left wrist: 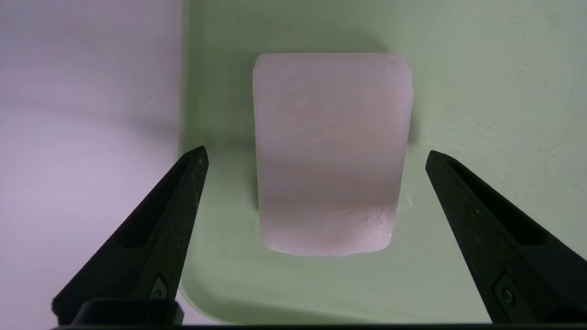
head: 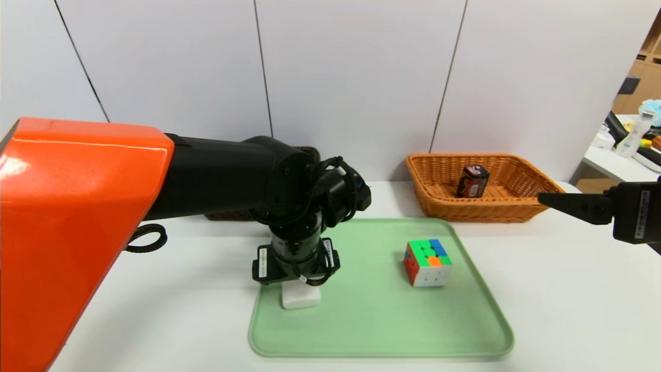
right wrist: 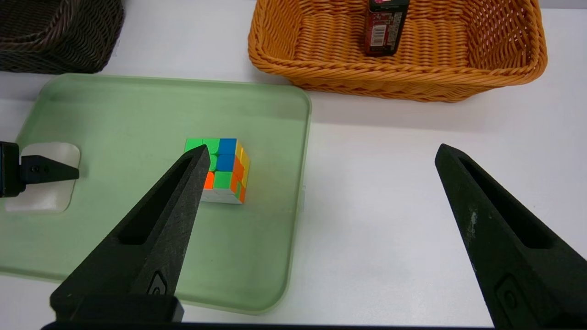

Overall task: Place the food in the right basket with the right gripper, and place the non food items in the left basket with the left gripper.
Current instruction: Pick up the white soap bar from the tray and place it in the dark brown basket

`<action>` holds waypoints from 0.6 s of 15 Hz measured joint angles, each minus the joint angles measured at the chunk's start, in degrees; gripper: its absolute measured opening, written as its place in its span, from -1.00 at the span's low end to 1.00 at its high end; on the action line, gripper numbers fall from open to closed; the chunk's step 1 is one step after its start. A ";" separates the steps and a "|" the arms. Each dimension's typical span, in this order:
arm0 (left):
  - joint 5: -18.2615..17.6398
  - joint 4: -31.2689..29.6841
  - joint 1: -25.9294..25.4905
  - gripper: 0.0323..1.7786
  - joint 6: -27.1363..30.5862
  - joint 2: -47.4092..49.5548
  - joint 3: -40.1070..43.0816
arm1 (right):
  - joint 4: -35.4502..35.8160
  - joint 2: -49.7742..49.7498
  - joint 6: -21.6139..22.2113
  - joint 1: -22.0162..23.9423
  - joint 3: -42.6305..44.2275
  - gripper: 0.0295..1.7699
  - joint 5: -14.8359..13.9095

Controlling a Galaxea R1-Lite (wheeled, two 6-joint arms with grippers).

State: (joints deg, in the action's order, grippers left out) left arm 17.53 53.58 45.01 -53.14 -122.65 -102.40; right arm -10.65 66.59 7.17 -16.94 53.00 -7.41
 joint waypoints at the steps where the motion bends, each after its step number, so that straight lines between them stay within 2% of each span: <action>1: -0.11 0.02 -0.09 0.90 -0.05 -0.12 -0.05 | -0.01 0.01 0.02 0.00 0.00 0.91 0.00; 9: -1.05 -0.28 -0.28 0.90 -1.22 -1.08 -0.62 | -0.01 0.11 0.00 0.00 -0.33 0.91 0.00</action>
State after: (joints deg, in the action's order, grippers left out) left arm 16.48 53.30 44.73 -54.36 -123.73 -103.02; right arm -10.67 66.69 7.17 -16.94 52.68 -7.41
